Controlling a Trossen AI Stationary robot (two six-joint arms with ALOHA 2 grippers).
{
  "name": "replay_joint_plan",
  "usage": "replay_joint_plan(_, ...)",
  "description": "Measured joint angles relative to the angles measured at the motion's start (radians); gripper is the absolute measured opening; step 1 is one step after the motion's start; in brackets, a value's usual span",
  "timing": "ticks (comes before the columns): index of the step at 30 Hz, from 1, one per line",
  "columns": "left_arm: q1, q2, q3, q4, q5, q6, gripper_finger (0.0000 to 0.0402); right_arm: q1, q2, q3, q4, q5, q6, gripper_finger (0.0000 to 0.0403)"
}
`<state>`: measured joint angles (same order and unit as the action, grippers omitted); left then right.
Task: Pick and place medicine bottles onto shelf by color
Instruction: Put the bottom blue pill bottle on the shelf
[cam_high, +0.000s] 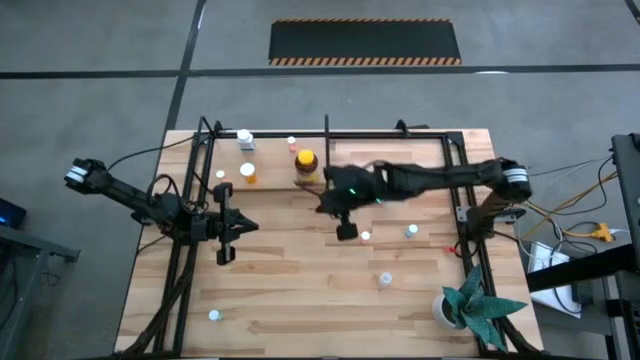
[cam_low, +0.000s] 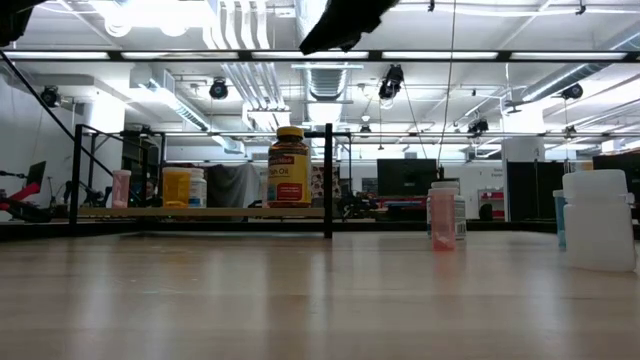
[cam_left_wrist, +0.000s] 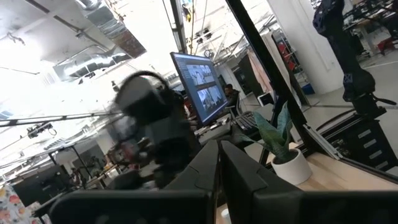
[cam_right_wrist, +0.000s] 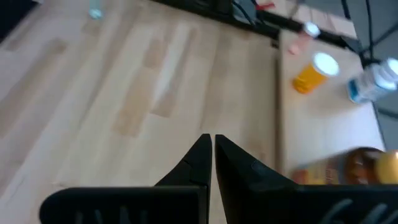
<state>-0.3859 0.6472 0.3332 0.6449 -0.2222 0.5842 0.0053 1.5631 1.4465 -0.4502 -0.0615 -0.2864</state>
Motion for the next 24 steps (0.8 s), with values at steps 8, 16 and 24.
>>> replay_joint_plan(8, 0.000, 0.006, 0.000, 0.000, 0.000, -0.034, 0.0000, 0.032, -0.171, -0.452, 0.511, -0.014, -0.017, 0.0012)
replay_joint_plan(16, 0.000, 0.091, 0.000, 0.068, -0.001, -0.324, 0.0000, -0.005, -0.278, -0.759, 0.958, -0.105, -0.040, 0.0012)
replay_joint_plan(24, -0.002, 0.257, 0.081, 0.054, -0.107, -0.580, 0.0000, -0.012, -0.339, -0.837, 1.017, -0.107, -0.127, 0.0012)
